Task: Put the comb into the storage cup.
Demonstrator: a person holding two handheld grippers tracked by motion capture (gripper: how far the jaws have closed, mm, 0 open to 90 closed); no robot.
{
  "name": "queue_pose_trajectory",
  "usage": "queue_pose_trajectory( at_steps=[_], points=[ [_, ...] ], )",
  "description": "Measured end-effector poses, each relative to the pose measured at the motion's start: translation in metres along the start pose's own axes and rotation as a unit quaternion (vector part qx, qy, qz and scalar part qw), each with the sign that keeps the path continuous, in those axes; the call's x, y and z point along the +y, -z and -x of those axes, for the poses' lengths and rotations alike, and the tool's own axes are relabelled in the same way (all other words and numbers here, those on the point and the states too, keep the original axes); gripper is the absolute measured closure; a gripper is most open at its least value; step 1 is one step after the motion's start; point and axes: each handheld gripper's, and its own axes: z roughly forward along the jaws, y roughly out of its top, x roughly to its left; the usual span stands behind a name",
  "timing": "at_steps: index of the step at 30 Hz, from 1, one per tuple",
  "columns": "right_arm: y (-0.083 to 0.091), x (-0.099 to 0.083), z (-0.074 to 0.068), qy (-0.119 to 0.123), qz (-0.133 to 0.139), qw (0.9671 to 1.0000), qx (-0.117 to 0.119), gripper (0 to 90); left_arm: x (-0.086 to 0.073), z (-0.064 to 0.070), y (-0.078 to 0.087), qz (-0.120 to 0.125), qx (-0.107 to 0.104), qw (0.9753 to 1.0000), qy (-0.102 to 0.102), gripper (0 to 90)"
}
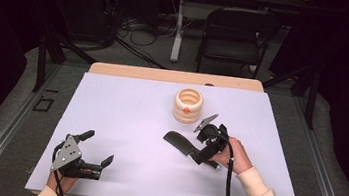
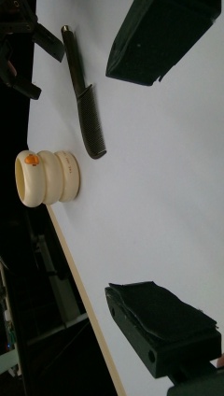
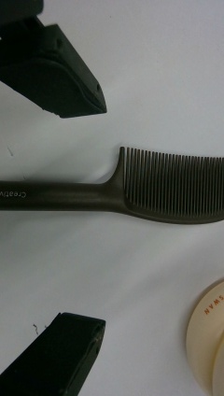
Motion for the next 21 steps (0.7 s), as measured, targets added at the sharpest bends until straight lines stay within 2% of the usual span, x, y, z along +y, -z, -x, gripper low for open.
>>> queue_pose_trajectory(
  at_steps=[5,8,10,11,18,19,20,21],
  points=[
    [-0.002,0.001,0.000,0.001,-0.003,1.0000,0.001,0.0,0.000,0.000,0.000,0.000,0.000,1.0000,0.000,0.0],
    [-0.004,0.003,0.000,0.003,-0.015,0.9999,0.006,1.1,0.000,0.000,0.000,0.000,0.000,1.0000,0.001,0.0],
    [-0.006,0.003,0.000,0.003,-0.008,1.0000,0.005,1.7,0.000,0.000,0.000,0.000,0.000,1.0000,0.000,0.0],
    [-0.007,0.004,0.000,0.004,-0.011,0.9999,0.003,8.0,0.000,0.000,0.000,0.000,0.000,1.0000,0.001,0.0],
    [-0.011,0.007,-0.001,0.008,-0.016,0.9998,0.003,20.2,0.000,0.000,0.000,0.000,-0.001,1.0000,0.001,0.0],
    [-0.012,0.008,-0.002,0.011,-0.020,0.9997,0.003,27.7,0.000,0.000,0.000,0.000,0.000,1.0000,0.001,0.0],
    [-0.012,0.008,-0.002,0.011,-0.020,0.9997,0.003,27.7,0.000,0.000,0.000,0.000,0.000,1.0000,0.001,0.0],
    [-0.014,0.008,-0.003,0.016,-0.025,0.9996,0.005,32.8,0.000,0.000,0.000,0.000,0.000,1.0000,0.001,0.0]
  ],
)
